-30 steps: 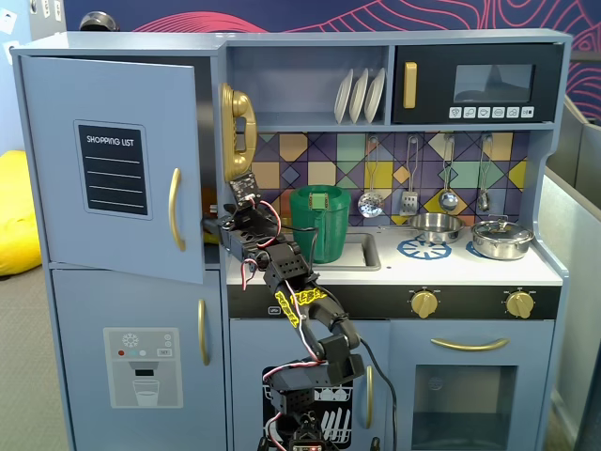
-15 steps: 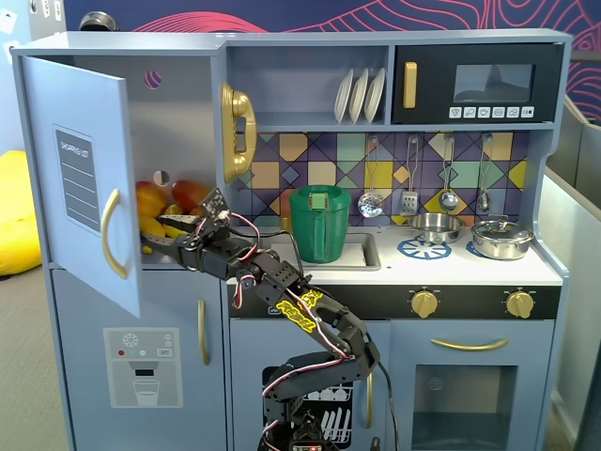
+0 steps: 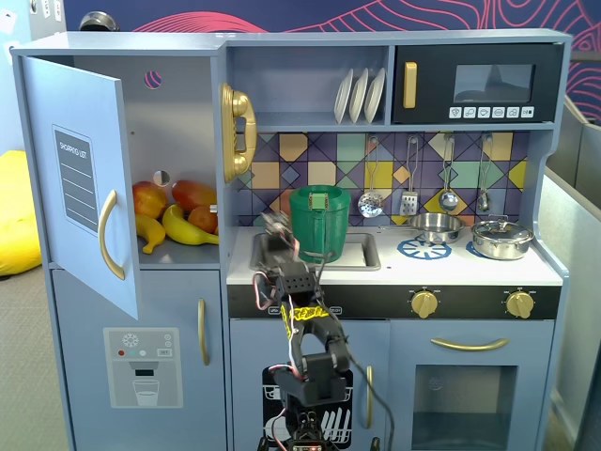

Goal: Open the left cabinet door

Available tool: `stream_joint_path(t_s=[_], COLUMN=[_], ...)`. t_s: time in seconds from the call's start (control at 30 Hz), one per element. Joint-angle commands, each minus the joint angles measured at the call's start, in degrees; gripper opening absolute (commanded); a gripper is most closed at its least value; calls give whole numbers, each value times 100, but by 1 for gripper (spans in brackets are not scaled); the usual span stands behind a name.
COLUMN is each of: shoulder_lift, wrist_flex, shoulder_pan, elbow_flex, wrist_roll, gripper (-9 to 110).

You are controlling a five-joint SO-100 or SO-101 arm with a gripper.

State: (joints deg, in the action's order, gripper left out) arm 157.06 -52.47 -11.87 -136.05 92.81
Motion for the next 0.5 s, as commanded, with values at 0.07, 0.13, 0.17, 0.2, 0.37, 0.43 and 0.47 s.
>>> stream_joint_path(t_s=[0.07,0.13,0.17,0.2,0.37,0.43,0.47], shoulder_lift=[1371,1811,1969,2092,2408,2496,2496], wrist_flex=[-1099,-1433,-1600,-1775,-2566,-2698,-2733], shoulder_pan=[1011,1143,1187,1222,1125,1037,1002], elbow_flex=[-1626,-2109,-2294,-2443,-2874,-3059,-3138], wrist_roll=[-589,-686,-747,-791,-1187,-1318,-1345], gripper=[5,5,5,4,2,0,0])
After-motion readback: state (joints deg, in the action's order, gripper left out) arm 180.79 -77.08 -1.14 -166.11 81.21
